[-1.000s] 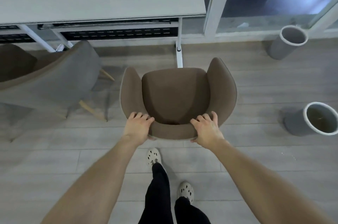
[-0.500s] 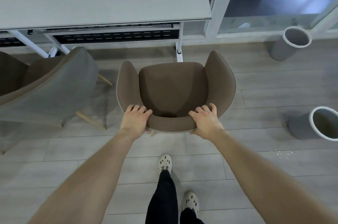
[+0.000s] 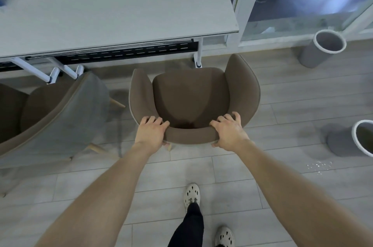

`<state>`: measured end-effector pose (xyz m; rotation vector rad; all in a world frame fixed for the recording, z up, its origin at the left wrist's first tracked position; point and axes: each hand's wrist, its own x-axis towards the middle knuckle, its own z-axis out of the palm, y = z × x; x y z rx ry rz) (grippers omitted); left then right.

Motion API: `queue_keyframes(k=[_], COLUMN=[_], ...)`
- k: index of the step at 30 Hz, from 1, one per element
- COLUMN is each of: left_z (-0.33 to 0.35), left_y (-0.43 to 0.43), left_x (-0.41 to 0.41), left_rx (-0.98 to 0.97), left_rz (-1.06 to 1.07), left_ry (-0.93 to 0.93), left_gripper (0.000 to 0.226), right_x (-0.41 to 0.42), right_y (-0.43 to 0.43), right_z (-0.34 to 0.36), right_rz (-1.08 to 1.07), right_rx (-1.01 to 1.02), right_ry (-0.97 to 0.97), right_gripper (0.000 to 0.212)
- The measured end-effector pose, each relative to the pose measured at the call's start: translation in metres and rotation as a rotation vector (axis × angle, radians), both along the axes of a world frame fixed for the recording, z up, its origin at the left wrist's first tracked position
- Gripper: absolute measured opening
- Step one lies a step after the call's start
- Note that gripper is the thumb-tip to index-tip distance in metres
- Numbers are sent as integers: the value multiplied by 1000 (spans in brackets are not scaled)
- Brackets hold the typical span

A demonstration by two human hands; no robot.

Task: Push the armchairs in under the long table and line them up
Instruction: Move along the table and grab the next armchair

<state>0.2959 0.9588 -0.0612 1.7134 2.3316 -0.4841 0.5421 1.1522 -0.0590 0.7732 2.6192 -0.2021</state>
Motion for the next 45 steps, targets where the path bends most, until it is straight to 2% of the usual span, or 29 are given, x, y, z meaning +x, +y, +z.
queue_keyframes(k=[7,33,45], left_z=[0,2,1], left_y=[1,6,64], left_x=[-1,-4,-54], left_rx=[-13,-15,54], left_rz=[12,29,31], left_ry=[-25,-13,-3], left_gripper=[77,73,66], right_x=[-3,-5,-55], right_y=[-4,1,61], right_z=[5,2,4], right_rz=[-37,-22,-36], right_rx=[-9,-2,4], right_ry=[-25,-50,9], right_gripper=[77,74,70])
